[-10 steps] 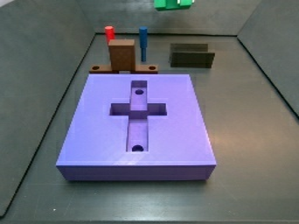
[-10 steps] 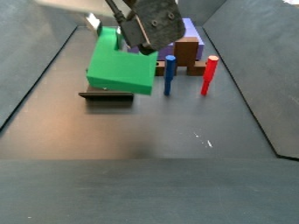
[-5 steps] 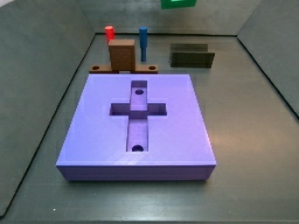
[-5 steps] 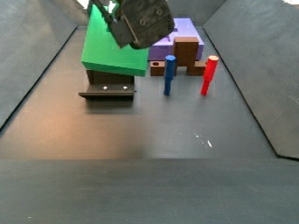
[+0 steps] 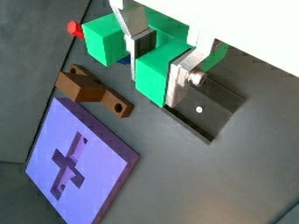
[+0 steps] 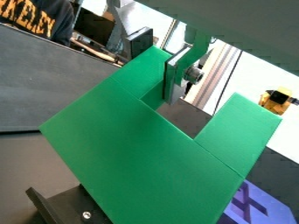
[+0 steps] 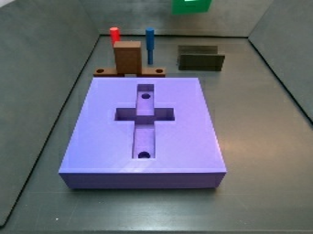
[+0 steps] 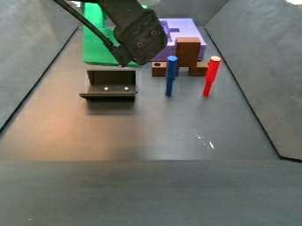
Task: Pick up the green object. Move up. Place the green object on the fixture. Regrasp the green object. Move to above the board. Insert the green object.
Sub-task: Place the green object on the fixture.
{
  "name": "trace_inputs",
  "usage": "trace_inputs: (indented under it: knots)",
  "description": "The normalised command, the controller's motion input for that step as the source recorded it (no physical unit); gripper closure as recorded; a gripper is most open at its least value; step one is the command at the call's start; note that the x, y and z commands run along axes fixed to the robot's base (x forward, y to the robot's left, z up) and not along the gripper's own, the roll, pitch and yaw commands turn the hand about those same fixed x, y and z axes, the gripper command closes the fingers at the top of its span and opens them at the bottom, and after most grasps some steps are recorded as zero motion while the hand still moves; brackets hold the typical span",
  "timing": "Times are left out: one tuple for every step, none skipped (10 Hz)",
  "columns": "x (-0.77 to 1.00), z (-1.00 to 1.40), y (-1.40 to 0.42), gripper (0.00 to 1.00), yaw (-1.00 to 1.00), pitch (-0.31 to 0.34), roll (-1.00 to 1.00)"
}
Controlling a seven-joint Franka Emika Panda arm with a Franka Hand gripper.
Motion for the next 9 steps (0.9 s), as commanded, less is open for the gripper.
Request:
trace_inputs:
  knots:
    - [0.67, -0.37, 0.0, 1.0, -0.12, 0.054, -0.48]
    - [0.8, -0.27, -0.05, 1.0, -0.11, 0.0, -0.6]
    - [0.84, -0.2, -0.19, 1.0, -0.14, 0.0, -0.55]
    - [0.92, -0.16, -0.3, 1.0, -0.13, 0.051, -0.36]
    - [0.92, -0.21, -0.3, 1.0, -0.07, 0.134, 0.0]
    - [0.97, -0.31, -0.22, 1.0, 0.0, 0.231, 0.15]
    - [1.0, -0.42, -0.14, 1.0, 0.0, 0.331, 0.41]
    - [0.94, -0.37, -0.11, 1.0, 0.0, 0.377, 0.51]
    - [0.76, -0.4, -0.18, 1.0, -0.06, 0.343, 0.41]
